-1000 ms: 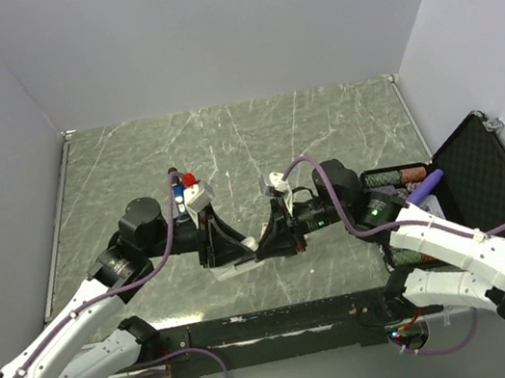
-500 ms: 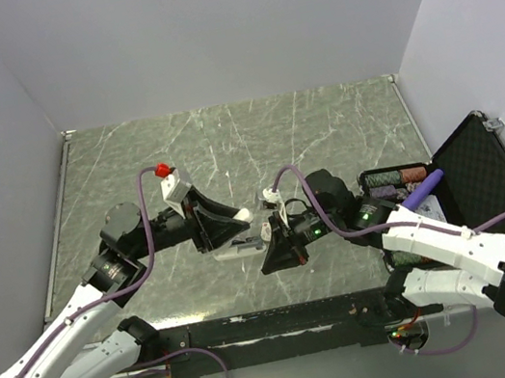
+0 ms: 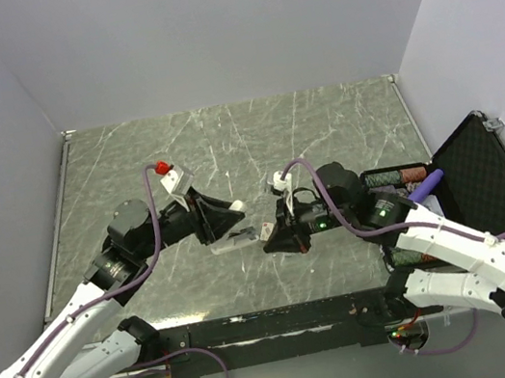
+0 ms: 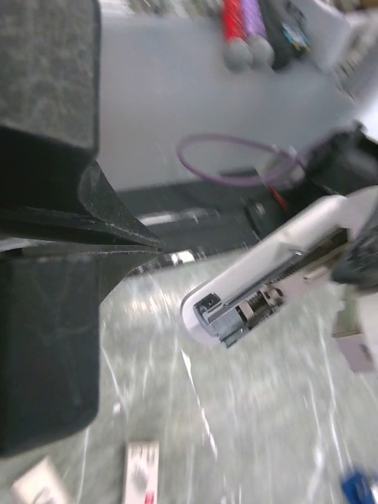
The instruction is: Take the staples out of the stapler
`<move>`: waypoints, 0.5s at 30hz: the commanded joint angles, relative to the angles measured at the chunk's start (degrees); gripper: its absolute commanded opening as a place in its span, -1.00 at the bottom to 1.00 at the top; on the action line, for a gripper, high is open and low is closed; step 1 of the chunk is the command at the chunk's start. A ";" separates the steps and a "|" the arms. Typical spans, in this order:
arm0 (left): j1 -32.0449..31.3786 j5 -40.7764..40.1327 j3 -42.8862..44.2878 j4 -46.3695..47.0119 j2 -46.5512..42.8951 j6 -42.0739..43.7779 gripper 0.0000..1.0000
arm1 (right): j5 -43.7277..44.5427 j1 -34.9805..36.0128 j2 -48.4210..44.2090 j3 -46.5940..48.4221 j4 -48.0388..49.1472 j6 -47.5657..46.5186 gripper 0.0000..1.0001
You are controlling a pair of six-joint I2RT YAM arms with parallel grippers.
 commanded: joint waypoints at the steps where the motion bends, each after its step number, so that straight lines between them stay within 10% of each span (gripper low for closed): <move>1: 0.24 -8.71 1.49 -1.05 0.54 -0.18 -0.99 | 11.60 0.34 -0.89 3.04 1.80 0.88 -0.88; 15: 0.15 -11.89 -0.79 0.44 1.95 -3.08 -0.99 | 23.12 0.34 4.56 2.43 14.80 7.56 -1.00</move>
